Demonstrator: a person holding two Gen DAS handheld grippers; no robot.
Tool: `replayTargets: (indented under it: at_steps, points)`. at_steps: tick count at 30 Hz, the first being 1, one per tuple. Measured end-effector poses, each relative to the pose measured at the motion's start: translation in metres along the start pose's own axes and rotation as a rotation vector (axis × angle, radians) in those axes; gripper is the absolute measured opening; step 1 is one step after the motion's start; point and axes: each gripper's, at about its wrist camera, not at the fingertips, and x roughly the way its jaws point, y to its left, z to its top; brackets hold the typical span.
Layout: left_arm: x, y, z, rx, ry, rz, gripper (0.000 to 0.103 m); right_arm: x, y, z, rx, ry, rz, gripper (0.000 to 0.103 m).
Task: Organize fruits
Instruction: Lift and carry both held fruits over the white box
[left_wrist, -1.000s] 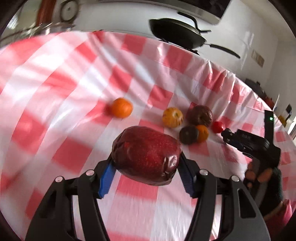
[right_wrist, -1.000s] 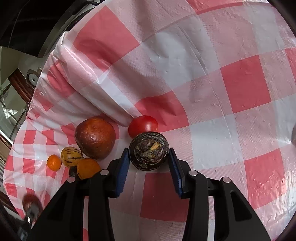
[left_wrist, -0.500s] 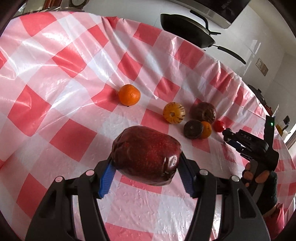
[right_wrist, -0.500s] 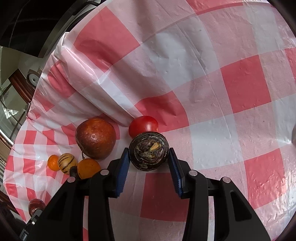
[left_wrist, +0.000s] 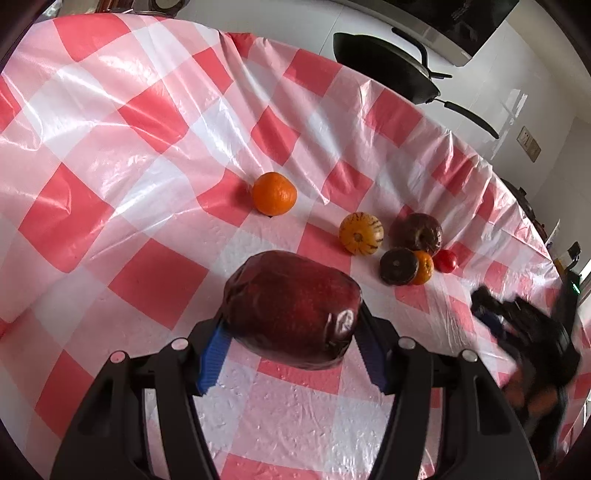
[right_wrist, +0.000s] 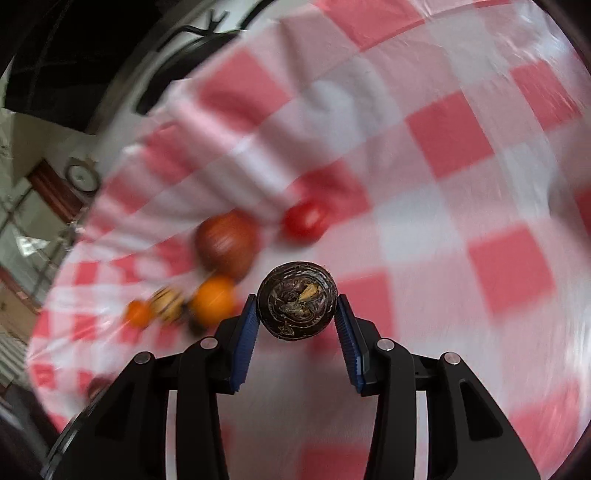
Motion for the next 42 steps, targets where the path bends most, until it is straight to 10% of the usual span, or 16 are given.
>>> replayTargets:
  at_steps: [14, 29, 42]
  points:
    - [-0.099, 0.041, -0.054, -0.065, -0.049, 0.037, 0.062, -0.102, 0.103, -0.174, -0.206, 0.186, 0.175, 0.042]
    - [-0.276, 0.131, -0.122, -0.011, -0.247, 0.082, 0.062, -0.15, 0.182, -0.267, -0.526, 0.243, 0.323, 0.042]
    - [-0.36, 0.261, -0.2, -0.144, -0.23, 0.347, 0.062, -0.172, 0.281, -0.422, -1.099, 0.394, 0.489, 0.042]
